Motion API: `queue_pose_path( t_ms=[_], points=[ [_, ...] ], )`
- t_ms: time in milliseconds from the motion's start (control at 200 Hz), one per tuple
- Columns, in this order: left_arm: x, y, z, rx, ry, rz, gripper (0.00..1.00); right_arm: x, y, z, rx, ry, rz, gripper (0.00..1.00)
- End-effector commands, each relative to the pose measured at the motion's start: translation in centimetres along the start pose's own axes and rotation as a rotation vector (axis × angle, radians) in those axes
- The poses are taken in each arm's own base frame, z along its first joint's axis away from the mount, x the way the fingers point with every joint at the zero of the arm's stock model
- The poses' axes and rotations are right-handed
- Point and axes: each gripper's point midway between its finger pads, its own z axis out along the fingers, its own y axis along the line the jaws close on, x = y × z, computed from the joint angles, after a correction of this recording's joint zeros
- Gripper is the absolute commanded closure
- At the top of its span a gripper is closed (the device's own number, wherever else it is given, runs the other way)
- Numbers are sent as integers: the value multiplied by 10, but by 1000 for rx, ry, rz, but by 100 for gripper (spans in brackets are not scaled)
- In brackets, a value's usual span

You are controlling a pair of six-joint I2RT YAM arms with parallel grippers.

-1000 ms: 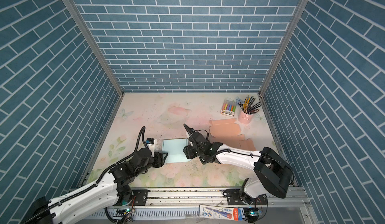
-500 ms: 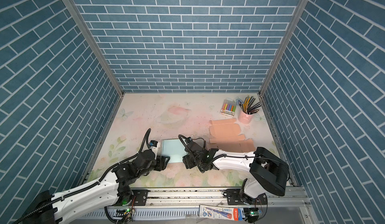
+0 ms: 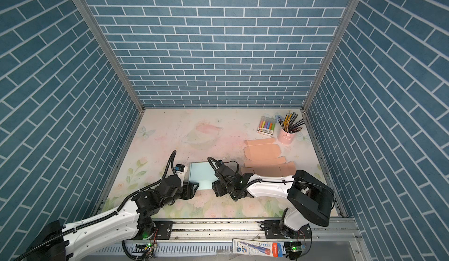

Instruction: Fold the paper box

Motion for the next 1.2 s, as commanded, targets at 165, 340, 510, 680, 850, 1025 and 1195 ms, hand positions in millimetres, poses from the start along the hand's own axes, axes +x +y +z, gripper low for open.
queue_pose_path(
  t_ms=[165,340,510,680,850,1025,1195],
  points=[
    [2,-8,1,43,0,-16,32,-3,15,6,-30,14,6,33],
    [3,-10,-1,55,-4,-23,32,-5,20,7,-41,8,5,33],
    [4,-11,-3,63,-8,-28,32,-6,21,4,-54,-1,13,32],
    [4,-8,-5,56,-17,-34,32,1,15,5,-39,4,30,29],
    [5,-3,-6,39,-22,-39,32,5,10,2,-29,0,45,25],
    [8,-2,-4,33,-11,-41,29,4,7,-2,-14,-8,45,19],
    [9,-2,-4,38,-9,-43,29,4,6,-5,-4,-9,43,18]
  ],
)
